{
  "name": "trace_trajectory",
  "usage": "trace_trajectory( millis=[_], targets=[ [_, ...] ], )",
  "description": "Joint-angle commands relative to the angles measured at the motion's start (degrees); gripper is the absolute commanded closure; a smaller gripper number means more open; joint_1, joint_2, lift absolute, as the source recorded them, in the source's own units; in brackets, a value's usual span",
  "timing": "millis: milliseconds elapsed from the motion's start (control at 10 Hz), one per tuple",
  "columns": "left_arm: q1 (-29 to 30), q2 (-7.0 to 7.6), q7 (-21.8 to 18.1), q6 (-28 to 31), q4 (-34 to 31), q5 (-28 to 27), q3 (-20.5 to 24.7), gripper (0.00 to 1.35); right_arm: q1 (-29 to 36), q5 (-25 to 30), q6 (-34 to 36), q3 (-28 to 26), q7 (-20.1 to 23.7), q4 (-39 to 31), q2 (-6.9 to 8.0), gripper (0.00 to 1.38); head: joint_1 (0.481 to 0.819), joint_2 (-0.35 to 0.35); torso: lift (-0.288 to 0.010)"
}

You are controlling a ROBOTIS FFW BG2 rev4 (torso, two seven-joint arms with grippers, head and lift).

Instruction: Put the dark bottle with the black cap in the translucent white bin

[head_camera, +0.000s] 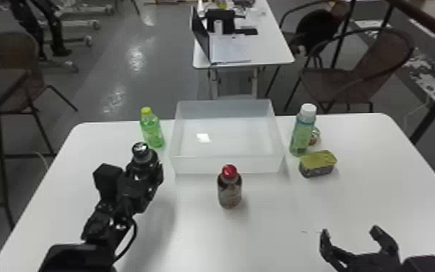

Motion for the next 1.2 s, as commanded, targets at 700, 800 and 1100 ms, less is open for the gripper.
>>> trace_trajectory(
  millis=[700,800,1100],
  targets=[
    [-23.02,1.21,-11.95,-5.88,22.32,0.16,-9.61,0.77,-1.86,-0.73,-0.79,0.26,0.53,2.34,0.7,0.09,0.695,-0.068,-0.059],
    [-24.6,0.94,-12.39,-6.5,25.66,-0.1,-9.43,0.77,-2.04,-0.73,-0.88,0.26,0.62,2.52,0.7,0.09,0.695,-0.073,-0.059],
    [-30.76,1.38,-17.23,-6.76,35.86,-4.58,-9.61,0.62,-2.92,-0.64,-1.05,0.26,1.23,3.4,0.84,0.09,0.695,-0.08,-0.059]
  ],
)
